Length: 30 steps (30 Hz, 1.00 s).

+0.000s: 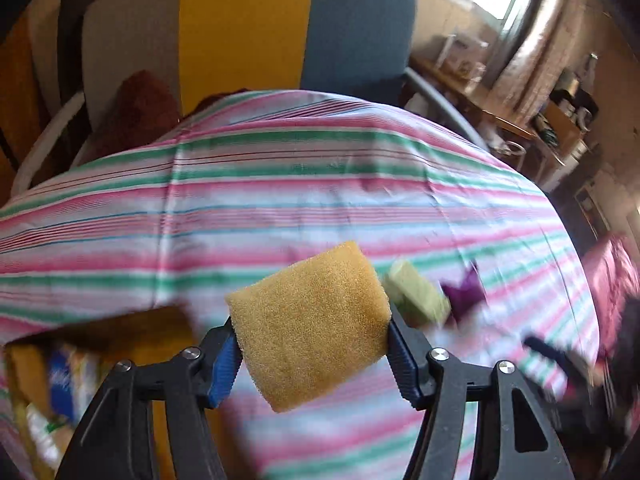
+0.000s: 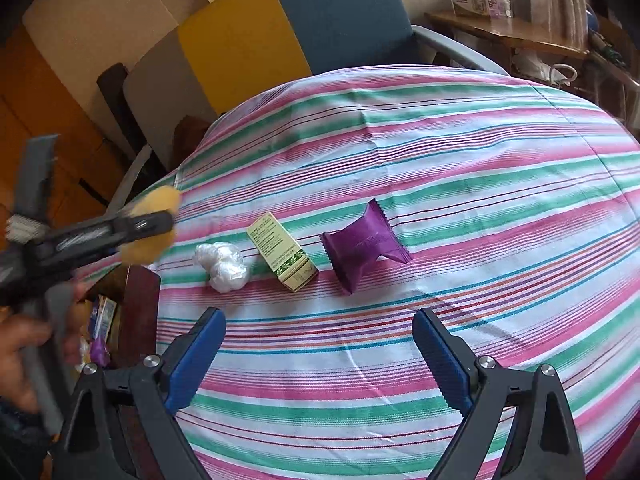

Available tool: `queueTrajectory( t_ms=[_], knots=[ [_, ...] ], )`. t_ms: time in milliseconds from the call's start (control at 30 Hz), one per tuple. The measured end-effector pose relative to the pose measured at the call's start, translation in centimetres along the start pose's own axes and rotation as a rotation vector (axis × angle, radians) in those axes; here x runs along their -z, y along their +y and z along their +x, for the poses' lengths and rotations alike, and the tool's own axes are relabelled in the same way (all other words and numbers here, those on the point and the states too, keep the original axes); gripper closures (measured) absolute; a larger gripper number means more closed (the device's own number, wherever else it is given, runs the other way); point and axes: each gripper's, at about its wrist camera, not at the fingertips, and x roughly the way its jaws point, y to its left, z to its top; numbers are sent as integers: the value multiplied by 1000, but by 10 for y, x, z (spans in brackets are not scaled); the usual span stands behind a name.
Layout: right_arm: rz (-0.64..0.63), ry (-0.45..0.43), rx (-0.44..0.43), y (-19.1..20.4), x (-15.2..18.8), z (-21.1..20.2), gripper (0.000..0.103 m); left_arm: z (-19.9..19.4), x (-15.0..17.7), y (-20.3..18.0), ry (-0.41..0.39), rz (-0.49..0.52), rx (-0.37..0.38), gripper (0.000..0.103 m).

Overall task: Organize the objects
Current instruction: 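Lift the sponge toward the tray with the left while the right grasps the white wad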

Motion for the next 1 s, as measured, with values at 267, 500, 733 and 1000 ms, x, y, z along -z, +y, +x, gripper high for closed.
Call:
queueTrajectory(
  t_ms=[267,500,733,1000],
  knots=[
    [-199,21,21,36,12,12,31,-85,74,41,-100,17,5,39],
    [-266,36,-38,71,6,31,40,-113,122,95,-107,-109,-2,39],
    [-270,65,-21,101,-25,82,40,-134,152,136,-128,-199,-34,38],
    [-356,153,87,120,-23,130,69,-136,176,163,-118,-271,-67,38]
  ],
)
